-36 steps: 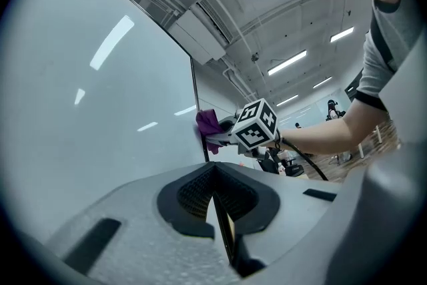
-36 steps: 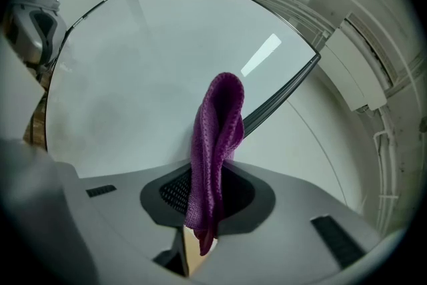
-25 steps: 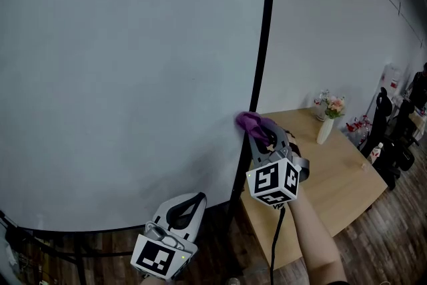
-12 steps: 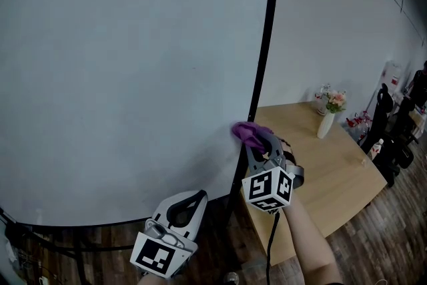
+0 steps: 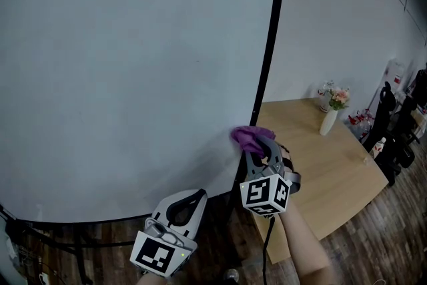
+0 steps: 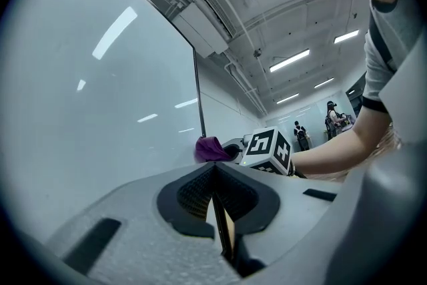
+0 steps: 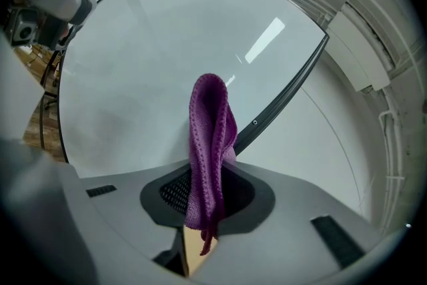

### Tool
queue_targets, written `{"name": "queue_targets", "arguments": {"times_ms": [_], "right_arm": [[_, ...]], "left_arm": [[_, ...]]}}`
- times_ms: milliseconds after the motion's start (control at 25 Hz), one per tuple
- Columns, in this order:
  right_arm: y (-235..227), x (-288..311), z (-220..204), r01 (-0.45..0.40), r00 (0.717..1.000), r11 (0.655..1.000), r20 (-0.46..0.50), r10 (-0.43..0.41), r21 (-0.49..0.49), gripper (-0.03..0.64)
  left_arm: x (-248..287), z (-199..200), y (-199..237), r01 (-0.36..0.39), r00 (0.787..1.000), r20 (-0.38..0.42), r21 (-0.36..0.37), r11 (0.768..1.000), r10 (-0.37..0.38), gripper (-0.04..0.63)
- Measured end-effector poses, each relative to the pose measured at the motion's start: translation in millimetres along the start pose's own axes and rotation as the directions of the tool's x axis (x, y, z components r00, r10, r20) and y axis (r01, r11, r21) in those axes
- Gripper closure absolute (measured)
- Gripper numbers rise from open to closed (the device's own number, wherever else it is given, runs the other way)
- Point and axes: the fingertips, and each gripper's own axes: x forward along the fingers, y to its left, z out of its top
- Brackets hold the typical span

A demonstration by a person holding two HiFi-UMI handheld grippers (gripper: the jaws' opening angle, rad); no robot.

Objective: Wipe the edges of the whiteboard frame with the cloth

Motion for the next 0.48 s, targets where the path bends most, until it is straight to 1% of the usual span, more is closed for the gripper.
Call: {"name": "queue_targets", "arguments": {"times_ms": [360,480], "right_arm": [[13,-1,3,0.007,1.000,0.999,0.030,-0.008,0.037,0.548],[18,-3,4,-0.005,0.999,0.998,0.040,0.002,0.068,0.549]], "left_arm": [[-4,-4,9,-0.018,1.000,-0.008,-0.006,1.000,0.018,0.578],[-6,-3,11,-0.022,1.000,-0.008,-0.004,1.000,0.022,0.578]]}}
